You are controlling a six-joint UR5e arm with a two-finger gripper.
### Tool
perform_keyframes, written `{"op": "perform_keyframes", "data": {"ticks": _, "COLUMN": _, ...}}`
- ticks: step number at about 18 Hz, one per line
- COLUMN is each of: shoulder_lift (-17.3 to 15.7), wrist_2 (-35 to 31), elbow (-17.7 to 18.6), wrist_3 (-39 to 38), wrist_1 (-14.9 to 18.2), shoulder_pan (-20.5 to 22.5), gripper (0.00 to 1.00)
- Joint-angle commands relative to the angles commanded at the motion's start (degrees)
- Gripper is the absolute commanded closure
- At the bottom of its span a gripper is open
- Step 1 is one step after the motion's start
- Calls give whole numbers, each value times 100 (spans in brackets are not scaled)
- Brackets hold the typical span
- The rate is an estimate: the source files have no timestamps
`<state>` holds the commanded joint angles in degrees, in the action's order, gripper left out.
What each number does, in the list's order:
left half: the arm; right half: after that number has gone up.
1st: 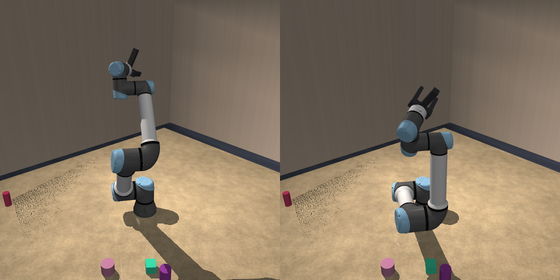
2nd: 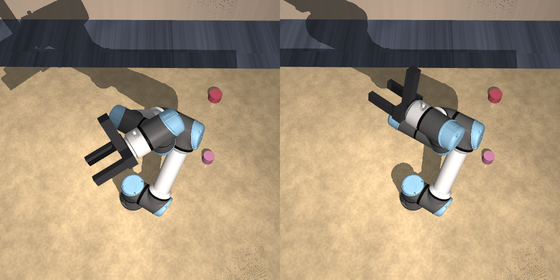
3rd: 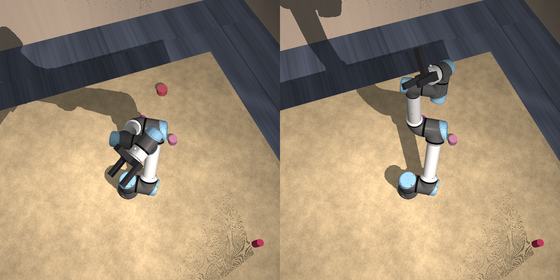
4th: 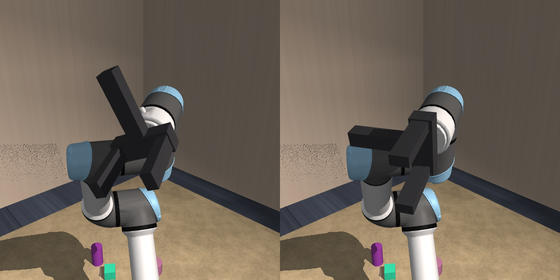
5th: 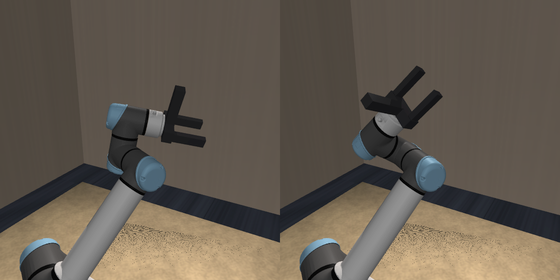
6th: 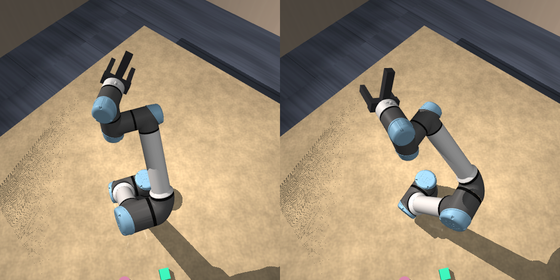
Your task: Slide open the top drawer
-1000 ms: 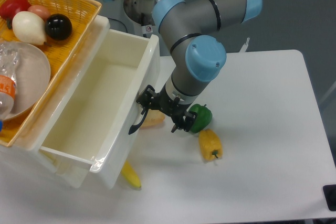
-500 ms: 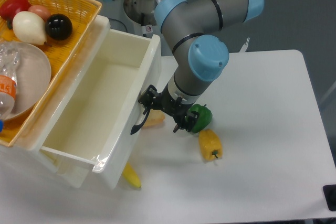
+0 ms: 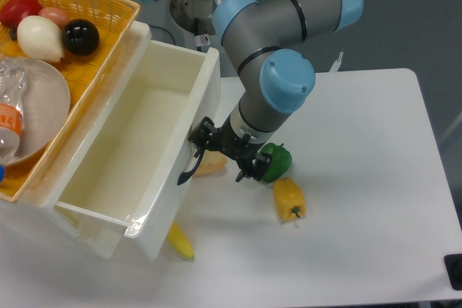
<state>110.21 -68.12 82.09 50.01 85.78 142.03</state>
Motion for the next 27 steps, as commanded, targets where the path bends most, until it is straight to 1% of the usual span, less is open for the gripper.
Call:
{"op": "perform_keyframes", "data": {"ticks": 12, "shoulder_lift": -61, "wrist_2": 237, "elbow": -18, "wrist_3": -35, "wrist_1": 0, "shoulder_pan": 185, "gripper": 0}}
{"op": "perform_keyframes", "data": {"ticks": 20, "shoulder_lift": -97, "wrist_2": 211, "elbow": -193, "wrist_3": 88, "wrist_1": -79, "shoulder_pan": 343, "gripper": 0}}
{"op": "perform_keyframes", "data": {"ticks": 21, "shoulder_lift": -97, "wrist_2": 202, "elbow": -219, "wrist_3": 131, "wrist_1": -88, "shoulder_pan": 360, "gripper": 0}}
{"op": "perform_keyframes", "data": {"ticks": 26, "shoulder_lift": -88, "wrist_2": 194, "elbow": -211, "wrist_3": 693, "wrist_1": -386, "shoulder_pan": 597, "gripper": 0}}
{"op": "perform_keyframes", "data": {"ticks": 27, "shoulder_lift": -88, "wrist_2": 185, "elbow": -202, "wrist_3": 834, "wrist_1": -387, "shoulder_pan": 659, "gripper": 0}}
